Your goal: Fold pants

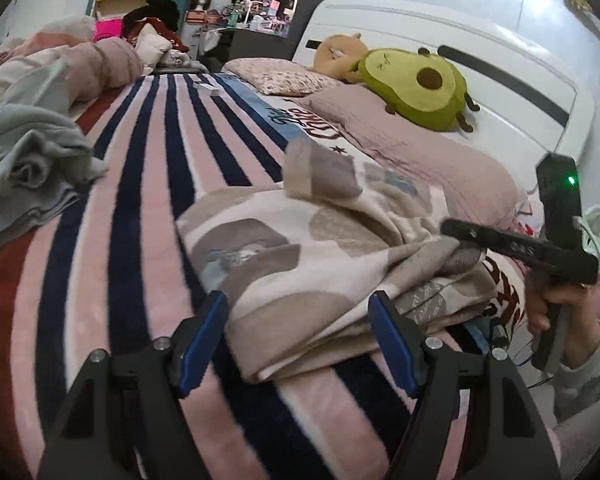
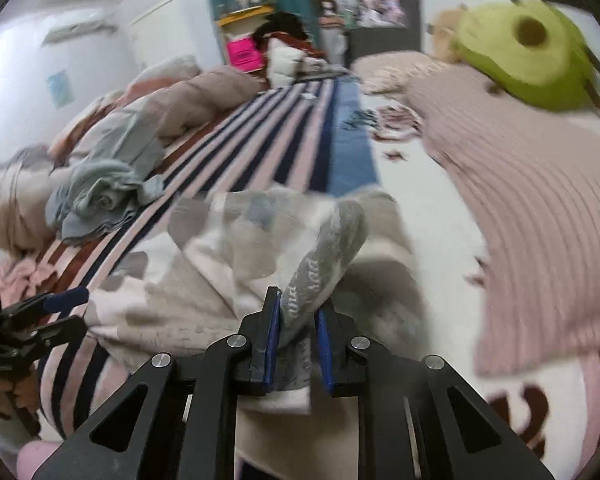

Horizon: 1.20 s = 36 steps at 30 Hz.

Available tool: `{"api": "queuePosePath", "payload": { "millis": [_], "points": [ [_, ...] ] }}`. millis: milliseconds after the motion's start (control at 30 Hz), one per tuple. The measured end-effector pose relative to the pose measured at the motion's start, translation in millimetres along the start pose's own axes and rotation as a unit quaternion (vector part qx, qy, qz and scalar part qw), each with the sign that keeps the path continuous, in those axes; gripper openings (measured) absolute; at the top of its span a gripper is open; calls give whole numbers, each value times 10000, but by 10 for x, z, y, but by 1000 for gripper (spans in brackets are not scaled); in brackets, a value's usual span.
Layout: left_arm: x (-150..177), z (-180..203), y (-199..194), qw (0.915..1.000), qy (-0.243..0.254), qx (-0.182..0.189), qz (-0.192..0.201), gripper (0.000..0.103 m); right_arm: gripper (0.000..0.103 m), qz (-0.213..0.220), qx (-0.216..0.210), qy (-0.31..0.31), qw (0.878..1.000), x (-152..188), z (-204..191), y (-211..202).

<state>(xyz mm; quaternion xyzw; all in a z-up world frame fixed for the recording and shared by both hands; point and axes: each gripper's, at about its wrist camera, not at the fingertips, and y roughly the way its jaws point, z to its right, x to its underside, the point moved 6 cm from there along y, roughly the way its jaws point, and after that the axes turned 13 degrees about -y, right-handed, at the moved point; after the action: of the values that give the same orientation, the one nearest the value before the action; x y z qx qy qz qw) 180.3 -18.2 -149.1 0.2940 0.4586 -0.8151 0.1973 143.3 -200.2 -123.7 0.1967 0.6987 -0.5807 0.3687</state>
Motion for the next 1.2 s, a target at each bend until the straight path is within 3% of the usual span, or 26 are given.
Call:
{"api": "queuePosePath", "payload": {
  "millis": [100,200,267,300,333,433,533,567,633,700,867,933,1100,1167,1200],
  "points": [
    [-8,72,47,9999,69,-121,-27,69,9,-161,-94,243,9995,216,132,-72],
    [-44,104,38,9998,70,-159,-16,69,12,-108,-507,322,9981,283,179,-158],
    [-60,112,21,9999,41,-137,-1,69,26,-11,-727,381,9966,238,185,-175],
    [-66,120,16,9999,37,-137,10,69,44,27,-855,433,9954,209,193,-166],
    [-72,129,13,9999,34,-143,19,69,49,30,-1018,518,9934,172,188,-129],
    [-67,137,16,9999,43,-145,24,69,52,-106,-1416,577,9882,108,94,33],
    [-52,133,12,9999,33,-113,18,69,54,-450,-1077,300,9927,79,-8,290],
    [-47,126,9,9999,33,-110,18,69,54,-510,-1061,224,9928,77,-54,331],
    [-43,121,9,10000,12,-97,10,69,38,-580,-1116,19,9921,82,-168,356],
    [-36,105,7,10000,-5,-67,-1,69,31,-653,-1019,-259,9923,112,-253,338],
    [-33,101,-46,10000,26,23,50,69,34,-637,-873,-149,9940,203,-146,114],
    [-52,105,-61,10000,32,41,85,69,48,-647,-787,-119,9947,238,-79,40],
    [-78,147,-49,9999,21,80,108,69,48,-924,-730,-310,9926,352,-147,66],
    [-68,187,-39,9999,61,82,91,69,30,-915,-752,-436,9920,357,-215,111],
    [-63,205,-34,9999,84,77,78,69,13,-918,-873,-525,9906,353,-277,134]
  ]
}}
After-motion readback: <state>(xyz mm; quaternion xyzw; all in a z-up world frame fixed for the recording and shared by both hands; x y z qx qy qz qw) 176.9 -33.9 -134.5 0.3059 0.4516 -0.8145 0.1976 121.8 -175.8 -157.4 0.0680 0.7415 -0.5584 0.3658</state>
